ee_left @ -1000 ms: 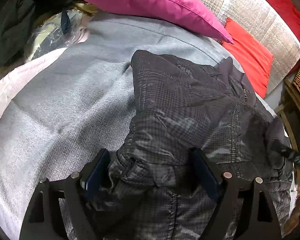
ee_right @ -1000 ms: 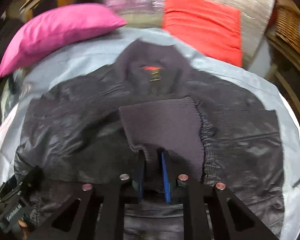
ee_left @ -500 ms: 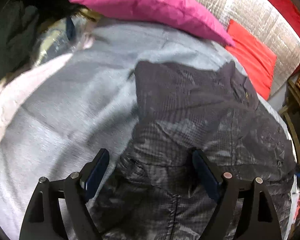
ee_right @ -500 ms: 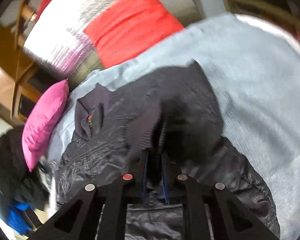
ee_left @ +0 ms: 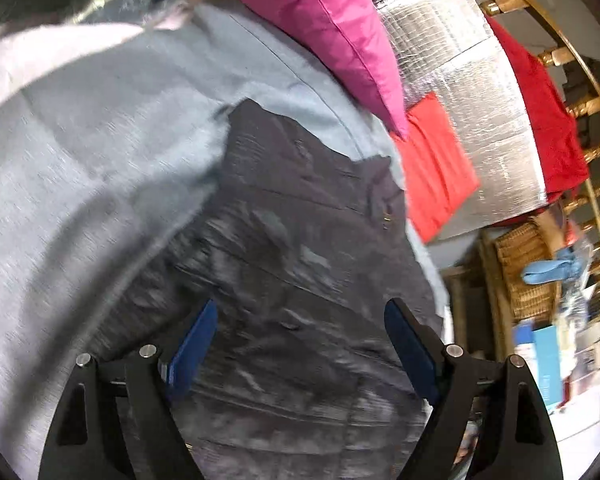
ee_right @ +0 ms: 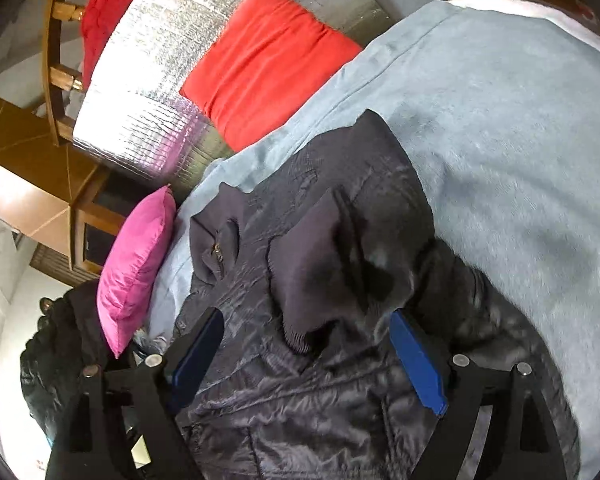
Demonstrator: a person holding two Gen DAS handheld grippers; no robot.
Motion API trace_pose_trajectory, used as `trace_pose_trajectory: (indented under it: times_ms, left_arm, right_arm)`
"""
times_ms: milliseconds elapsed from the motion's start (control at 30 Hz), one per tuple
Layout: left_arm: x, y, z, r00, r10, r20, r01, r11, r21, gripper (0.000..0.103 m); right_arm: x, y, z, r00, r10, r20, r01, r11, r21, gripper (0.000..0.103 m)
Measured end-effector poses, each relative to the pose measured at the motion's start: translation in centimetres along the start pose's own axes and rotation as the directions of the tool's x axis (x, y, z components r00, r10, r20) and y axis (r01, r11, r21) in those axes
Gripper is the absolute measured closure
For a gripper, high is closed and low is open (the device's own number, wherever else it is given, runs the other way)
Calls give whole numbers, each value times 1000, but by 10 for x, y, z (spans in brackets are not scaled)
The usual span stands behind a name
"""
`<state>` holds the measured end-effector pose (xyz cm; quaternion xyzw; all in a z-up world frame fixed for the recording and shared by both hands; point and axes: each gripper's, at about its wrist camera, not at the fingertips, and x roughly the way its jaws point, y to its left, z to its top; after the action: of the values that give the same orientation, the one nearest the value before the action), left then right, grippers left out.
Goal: Fold large clothes
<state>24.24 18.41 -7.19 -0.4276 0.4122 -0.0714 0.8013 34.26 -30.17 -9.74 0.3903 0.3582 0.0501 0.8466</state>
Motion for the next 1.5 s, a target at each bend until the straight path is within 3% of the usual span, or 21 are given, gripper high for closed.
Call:
trace_pose_trajectory:
  times_ms: [67, 167, 267, 333, 367, 400, 433, 467, 600, 733, 800, 900, 933, 1000, 1067, 1167, 1233, 1267, 1333, 1500]
  left_arm:
    - [12, -1, 1, 999, -8, -35, 6, 999, -40, 17]
    - [24, 0, 3, 998, 54, -24, -56, 996, -63, 20]
    - [30, -1, 10, 997, 78, -5, -78, 994, -77, 33]
    - [33, -6, 13, 995, 95, -10, -96, 993, -76, 54]
    - [36, -9, 15, 993, 121, -10, -122, 990, -73, 64]
    - [38, -9, 17, 989, 144, -13, -145, 987, -77, 88]
    - [38, -8, 19, 987, 157, -17, -158, 984, -79, 97]
    - [36, -6, 22, 987, 160, -17, -161, 984, -76, 97]
    - [25, -18, 31, 985, 170, 37, -171, 985, 21, 96]
    - [13, -16, 31, 983, 142, 114, -152, 985, 83, 96]
    - [35, -5, 30, 982, 181, 53, -184, 980, 76, 96]
    - [59, 3, 24, 965, 261, 29, -262, 957, 124, 92]
    - [59, 2, 23, 964, 263, 41, -266, 953, 144, 92]
    - [58, -1, 24, 964, 264, 42, -268, 950, 158, 92]
    - [57, 0, 26, 965, 261, 29, -263, 954, 142, 91]
    - [50, -2, 26, 966, 259, 13, -259, 957, 129, 76]
    - [40, -5, 24, 976, 220, 5, -218, 964, 149, 64]
    - [29, -3, 19, 978, 206, 7, -205, 965, 161, 64]
    - [8, -2, 16, 978, 204, 38, -208, 964, 168, 51]
    - [-16, -5, 34, 974, 192, 122, -207, 970, 129, 49]
  right_arm:
    - [5, 5, -4, 1000, 20, -17, -20, 1000, -1, 16]
    - [16, 9, -3, 999, 11, -42, -11, 1000, 4, 16]
    - [27, 9, 1, 998, -4, -58, 6, 1000, 20, 18]
    - [37, 9, 2, 996, -42, -75, 43, 999, 20, 23]
    - [39, 9, 3, 996, -53, -78, 55, 998, 21, 31]
    - [43, 10, 4, 995, -68, -80, 70, 997, 21, 36]
    - [44, 10, 6, 993, -84, -78, 86, 996, 21, 56]
    - [46, 10, 9, 990, -122, -73, 124, 992, 22, 80]
    - [47, 25, 17, 975, -211, -63, 209, 977, -42, 90]
    - [1, 69, 11, 988, -131, 83, 146, 968, -207, 90]
    - [-3, 61, 6, 988, -119, 100, 137, 970, -199, 90]
    - [35, 17, 0, 981, -194, -20, 190, 974, -124, 87]
    - [45, 2, -3, 983, -174, -64, 169, 983, -78, 86]
    - [42, -5, -6, 991, -122, -49, 120, 991, -57, 83]
    - [36, -2, -6, 991, -130, -33, 127, 988, -92, 79]
    - [34, 1, -1, 991, -130, -37, 126, 989, -82, 79]
    - [31, 4, 0, 989, -146, -30, 142, 986, -91, 79]
    - [28, 2, 1, 988, -152, -27, 149, 984, -95, 79]
    - [23, 3, 4, 986, -164, -12, 161, 981, -112, 79]
    - [22, 6, 3, 980, -196, -35, 187, 968, -167, 75]
